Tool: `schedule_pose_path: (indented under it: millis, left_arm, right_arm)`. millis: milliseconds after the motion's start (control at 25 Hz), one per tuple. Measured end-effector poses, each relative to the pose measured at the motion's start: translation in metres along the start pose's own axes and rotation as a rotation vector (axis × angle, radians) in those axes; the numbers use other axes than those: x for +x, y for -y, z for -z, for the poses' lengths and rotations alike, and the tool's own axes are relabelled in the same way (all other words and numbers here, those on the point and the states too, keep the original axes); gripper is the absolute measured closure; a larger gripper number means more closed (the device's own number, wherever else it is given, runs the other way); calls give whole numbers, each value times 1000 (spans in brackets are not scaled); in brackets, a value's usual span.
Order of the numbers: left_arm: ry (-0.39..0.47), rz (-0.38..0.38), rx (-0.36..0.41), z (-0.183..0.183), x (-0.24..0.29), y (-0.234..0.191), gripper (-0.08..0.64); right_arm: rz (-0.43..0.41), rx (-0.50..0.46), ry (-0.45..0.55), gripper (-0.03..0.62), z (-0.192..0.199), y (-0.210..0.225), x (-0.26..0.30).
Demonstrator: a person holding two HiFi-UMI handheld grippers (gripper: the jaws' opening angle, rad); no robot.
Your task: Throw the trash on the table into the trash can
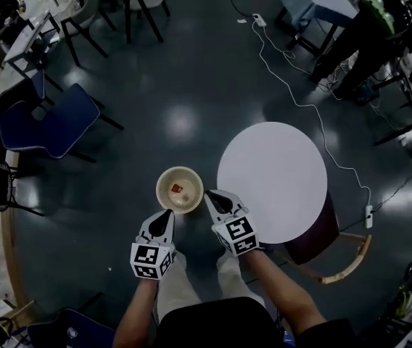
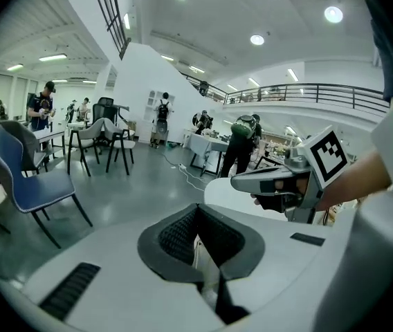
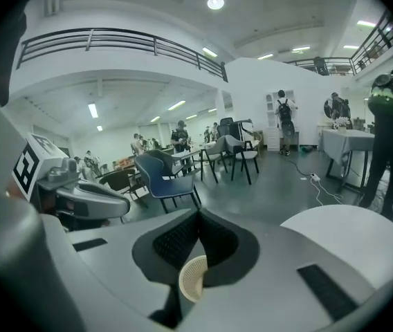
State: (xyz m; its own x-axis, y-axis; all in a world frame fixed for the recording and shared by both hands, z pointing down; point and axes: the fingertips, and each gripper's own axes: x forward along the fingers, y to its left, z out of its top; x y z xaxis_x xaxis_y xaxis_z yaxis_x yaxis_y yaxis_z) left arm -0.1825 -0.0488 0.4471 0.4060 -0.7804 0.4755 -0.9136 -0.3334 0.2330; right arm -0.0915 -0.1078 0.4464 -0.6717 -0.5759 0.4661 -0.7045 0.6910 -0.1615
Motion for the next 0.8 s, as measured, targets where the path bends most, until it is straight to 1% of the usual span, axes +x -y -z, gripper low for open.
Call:
schedule_pose_path:
  millis: [200,320,480,560,640,800]
  left_arm:
    - [28,-10,39,-27,-2,55,551]
    - [32,-15,76,-36,-3,93,551]
    - [21,-21,202,-44,4,135,551]
    - [31,-19,243,-50,8,157,551]
    - [56,-29,257,-58,11,177,551]
    - [94,-52,263,-67,12,212,551]
  right_arm:
    - [3,-15,56,574,-23,26,-64]
    - [2,-17,91,574,-32,42,-105]
    - [-17,-59,118,574,-36,56,-145]
    - [-25,-78,128,574,-38,64,-163]
    - [-28,-87,140,574,-38,75,-180]
    - [-37,-75,168,574,-40,93,-211]
